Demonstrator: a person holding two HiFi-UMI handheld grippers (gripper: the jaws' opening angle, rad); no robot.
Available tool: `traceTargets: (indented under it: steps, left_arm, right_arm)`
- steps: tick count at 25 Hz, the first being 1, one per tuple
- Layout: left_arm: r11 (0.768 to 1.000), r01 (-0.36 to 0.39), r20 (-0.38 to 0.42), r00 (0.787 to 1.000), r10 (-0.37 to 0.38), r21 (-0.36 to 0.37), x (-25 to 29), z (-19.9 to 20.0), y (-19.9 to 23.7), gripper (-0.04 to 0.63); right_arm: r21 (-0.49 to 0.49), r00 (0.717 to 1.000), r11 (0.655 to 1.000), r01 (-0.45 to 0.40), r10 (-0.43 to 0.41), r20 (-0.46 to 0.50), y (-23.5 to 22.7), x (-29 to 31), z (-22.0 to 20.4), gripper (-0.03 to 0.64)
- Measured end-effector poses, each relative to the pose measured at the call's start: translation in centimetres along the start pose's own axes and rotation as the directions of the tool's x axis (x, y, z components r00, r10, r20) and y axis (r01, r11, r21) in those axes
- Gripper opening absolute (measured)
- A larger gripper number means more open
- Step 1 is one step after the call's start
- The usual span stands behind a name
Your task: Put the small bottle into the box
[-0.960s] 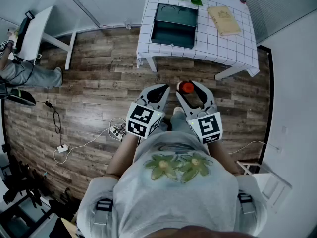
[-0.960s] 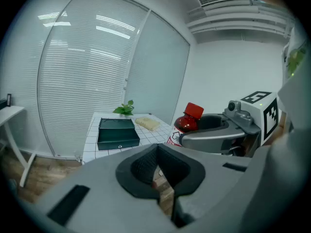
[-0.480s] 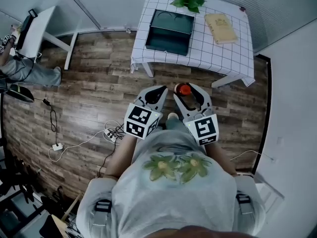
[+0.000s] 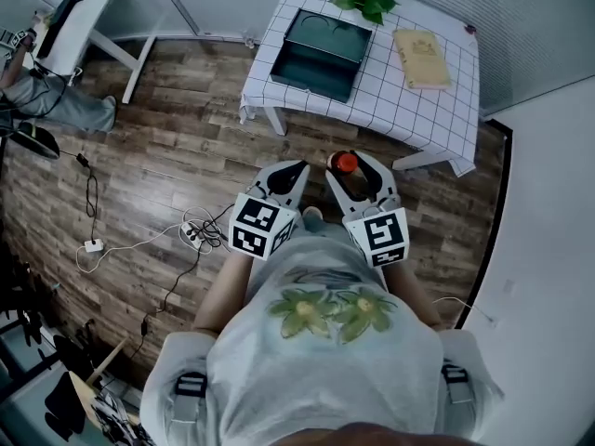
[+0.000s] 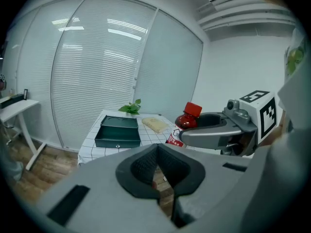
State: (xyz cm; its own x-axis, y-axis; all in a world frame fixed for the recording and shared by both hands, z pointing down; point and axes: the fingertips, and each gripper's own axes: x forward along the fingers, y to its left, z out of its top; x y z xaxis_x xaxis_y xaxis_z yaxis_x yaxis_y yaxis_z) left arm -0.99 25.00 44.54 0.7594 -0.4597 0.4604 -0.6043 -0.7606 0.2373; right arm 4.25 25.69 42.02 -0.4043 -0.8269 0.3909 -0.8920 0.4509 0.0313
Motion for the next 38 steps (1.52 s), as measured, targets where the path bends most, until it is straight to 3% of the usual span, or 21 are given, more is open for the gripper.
traceTargets:
  steps: [15,28,38]
  left_arm:
    - [1.0,0.002,-0.023,1.0,-0.002,0.008,2.8,0.9,2.2,0.006]
    - [1.0,-0.006,0.022,1.0,0.006,0.026,5.6,6.5,9.7,0.006]
    - [1.0,0.008,0.004,1.0,-0.008,0.005,7.3,7.5,14.1,0.006]
  right_arm:
    - [0.028,1.0,1.0,0.008,-0.008,0.003,-2.5,2.3,0.0,0.209]
    - [0.023,0.999,0.999,0.03,-0.03,0.011,-6.3,9.3,3.5,0.209]
    - [0.03,0.999,0.998,0.047,-0.047,0.005,-8.3,13.8,5.7,0.209]
